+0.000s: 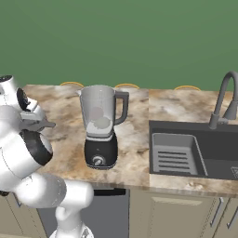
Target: Grab the onion and lemon from the fridge, place them in the blender, close the lid, and turn on the blender to create a marinade.
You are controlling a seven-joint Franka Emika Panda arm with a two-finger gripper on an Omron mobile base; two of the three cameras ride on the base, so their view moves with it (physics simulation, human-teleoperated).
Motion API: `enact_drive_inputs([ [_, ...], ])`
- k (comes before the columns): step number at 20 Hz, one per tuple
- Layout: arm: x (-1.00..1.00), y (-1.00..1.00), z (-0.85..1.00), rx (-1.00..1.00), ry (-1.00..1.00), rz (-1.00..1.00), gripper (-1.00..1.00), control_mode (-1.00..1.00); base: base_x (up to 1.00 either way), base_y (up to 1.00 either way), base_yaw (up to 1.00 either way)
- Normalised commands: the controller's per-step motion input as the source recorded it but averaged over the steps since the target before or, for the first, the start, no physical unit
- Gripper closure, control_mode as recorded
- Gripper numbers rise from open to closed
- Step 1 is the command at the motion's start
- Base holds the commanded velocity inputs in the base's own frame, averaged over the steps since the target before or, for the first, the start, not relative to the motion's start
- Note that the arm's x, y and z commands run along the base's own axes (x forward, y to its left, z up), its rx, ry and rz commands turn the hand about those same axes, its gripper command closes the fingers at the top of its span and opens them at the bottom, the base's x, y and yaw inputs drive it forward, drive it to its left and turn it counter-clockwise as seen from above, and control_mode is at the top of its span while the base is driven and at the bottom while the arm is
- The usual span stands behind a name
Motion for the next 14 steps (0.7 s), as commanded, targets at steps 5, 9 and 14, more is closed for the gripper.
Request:
enact_drive_inputs([
  [5,0.0,-0.18,1.0,0.0,-0.22,0.0,1.0,-1.0,0.0,0.0,0.0],
  [9,0.0,-0.27,1.0,0.0,-0.24,0.0,1.0,-1.0,0.0,0.0,0.0],
  [14,0.0,-0.44,1.0,0.0,-0.24,0.01,1.0,-1.0,0.0,0.0,0.0],
])
